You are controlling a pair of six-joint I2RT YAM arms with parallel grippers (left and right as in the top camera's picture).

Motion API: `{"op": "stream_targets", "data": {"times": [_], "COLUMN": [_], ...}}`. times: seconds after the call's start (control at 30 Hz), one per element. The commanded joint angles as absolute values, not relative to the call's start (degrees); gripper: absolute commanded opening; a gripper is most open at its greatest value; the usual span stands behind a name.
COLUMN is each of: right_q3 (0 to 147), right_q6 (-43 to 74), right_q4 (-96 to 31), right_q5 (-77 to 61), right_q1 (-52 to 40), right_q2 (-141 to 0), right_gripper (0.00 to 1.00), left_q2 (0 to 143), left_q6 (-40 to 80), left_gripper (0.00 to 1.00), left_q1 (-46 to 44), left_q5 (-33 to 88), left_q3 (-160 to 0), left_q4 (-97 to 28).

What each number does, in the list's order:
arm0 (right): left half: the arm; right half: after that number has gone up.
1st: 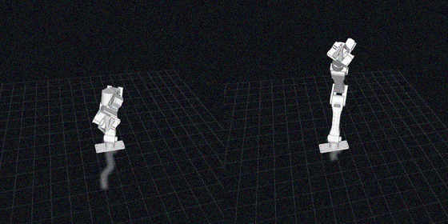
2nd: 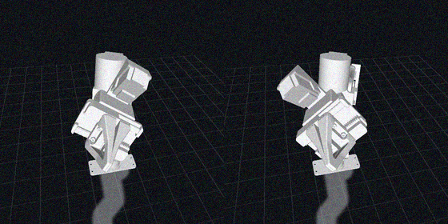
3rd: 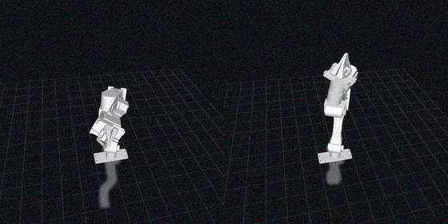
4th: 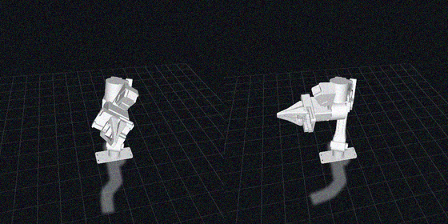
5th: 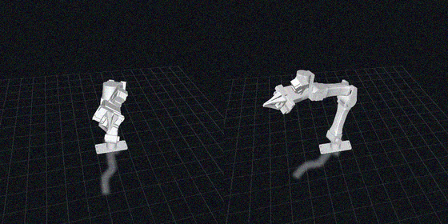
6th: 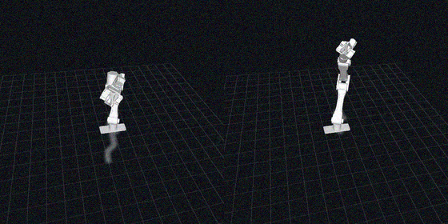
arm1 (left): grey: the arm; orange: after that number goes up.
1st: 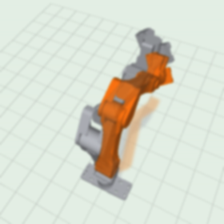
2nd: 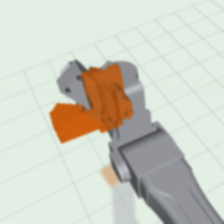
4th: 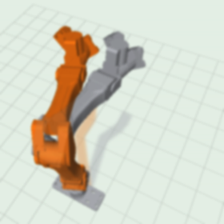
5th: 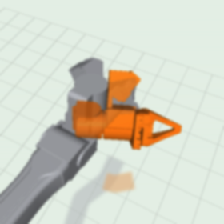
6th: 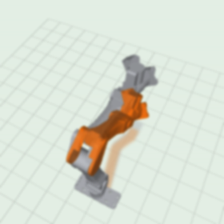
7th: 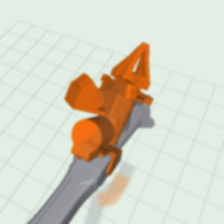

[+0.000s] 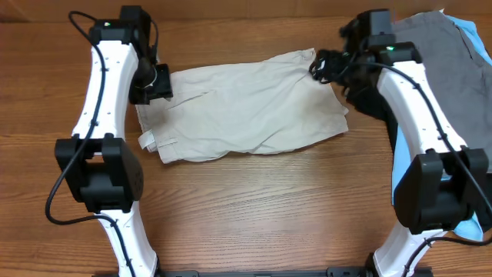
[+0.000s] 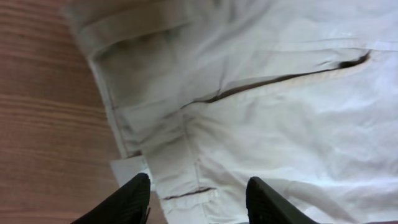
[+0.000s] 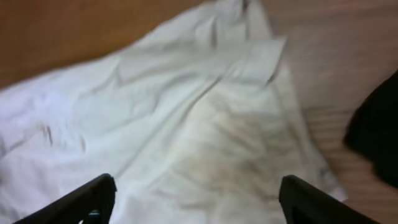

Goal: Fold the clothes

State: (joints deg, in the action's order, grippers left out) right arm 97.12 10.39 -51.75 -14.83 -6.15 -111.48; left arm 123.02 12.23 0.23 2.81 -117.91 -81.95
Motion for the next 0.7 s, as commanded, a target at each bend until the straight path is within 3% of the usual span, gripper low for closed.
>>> {"op": "stream_targets", "data": {"times": [0.0, 0.17, 0.23, 0.27, 0.3, 0.33, 0.5, 0.67], "right_q3": [97.47, 96.14, 95.07, 94.80, 94.76, 94.76, 94.76, 94.76], "right_q6": [7.25, 9.19, 9.17, 9.17, 9.15, 9.17, 9.17, 8.99], "right_q4": [-52.80, -51.96, -51.90, -51.75, -51.70, -51.68, -50.39, -50.02], "right_q5": [-15.05, -11.20, -11.53, -11.66, -11.88, -12.16, -12.97, -12.95], "right_q1": [-9.10, -9.91, -9.89, -9.89, -9.91, -9.91, -9.91, -9.89], "right_q2": [-111.81, -114.24, -116.64, -117.23, -117.99, -118.50, -119.13, -119.13], "right_gripper": [0.90, 0.84, 0.73, 0.65, 0.43, 0.06, 0.05, 0.27], "left_q2": [122.67, 122.67, 122.67, 122.67, 122.67, 122.67, 122.69, 122.69], "left_q6": [13.96, 13.96, 13.89, 13.69, 13.65, 12.97, 4.62, -2.90], "left_gripper": [0.51, 0.49, 0.47, 0.46, 0.44, 0.43, 0.45, 0.53], "left_q1": [3.77, 8.03, 10.70, 11.18, 11.99, 12.62, 15.31, 15.81], "left_q5": [5.41, 5.41, 5.39, 5.41, 5.41, 5.54, 10.02, 12.88], "left_q3": [-117.97, -117.84, -117.69, -117.54, -117.36, -117.34, -115.55, -109.43], "left_q4": [-83.09, -85.69, -86.50, -86.35, -86.08, -85.84, -81.82, -75.92]}}
